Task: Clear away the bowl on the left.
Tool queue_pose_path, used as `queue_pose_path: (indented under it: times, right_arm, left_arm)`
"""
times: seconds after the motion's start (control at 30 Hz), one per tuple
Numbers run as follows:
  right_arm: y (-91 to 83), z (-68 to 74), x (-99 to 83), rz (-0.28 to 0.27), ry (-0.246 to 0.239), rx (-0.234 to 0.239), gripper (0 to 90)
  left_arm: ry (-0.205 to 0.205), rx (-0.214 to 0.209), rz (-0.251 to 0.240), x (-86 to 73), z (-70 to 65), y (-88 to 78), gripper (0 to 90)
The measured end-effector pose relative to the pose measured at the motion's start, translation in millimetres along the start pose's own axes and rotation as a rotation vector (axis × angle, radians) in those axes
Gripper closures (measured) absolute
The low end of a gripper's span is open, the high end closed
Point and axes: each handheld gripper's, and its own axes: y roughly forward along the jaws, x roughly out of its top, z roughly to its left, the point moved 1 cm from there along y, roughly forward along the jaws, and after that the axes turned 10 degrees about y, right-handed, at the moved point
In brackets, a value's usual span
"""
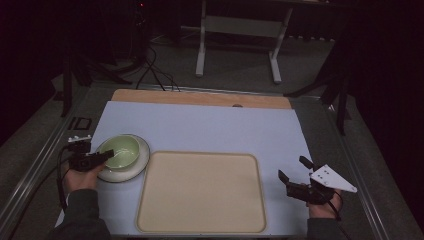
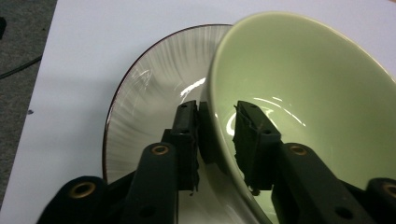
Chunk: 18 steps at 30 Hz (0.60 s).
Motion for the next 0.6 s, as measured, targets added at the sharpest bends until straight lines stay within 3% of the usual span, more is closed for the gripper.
queue_pose_path:
  times: [0.23, 0.37, 0.6]
  right_arm:
    - [-0.3, -0.1, 0.2, -0.004, -0.001, -0.001, 13.3]
    - [-0.6, -0.4, 0.3, -0.004, -0.001, -0.001, 13.3]
    - [-0.7, -0.5, 0.5, -0.006, -0.001, -0.003, 13.3]
  left_arm:
    - [-0.031, 0.007, -0.002, -0.4, 0.7, -2.2, 77.1]
    - [-0.062, -0.022, -0.009, -2.0, 3.8, -3.6, 81.5]
    - [-0.07, -0.039, -0.019, -2.3, 4.8, -5.2, 81.4]
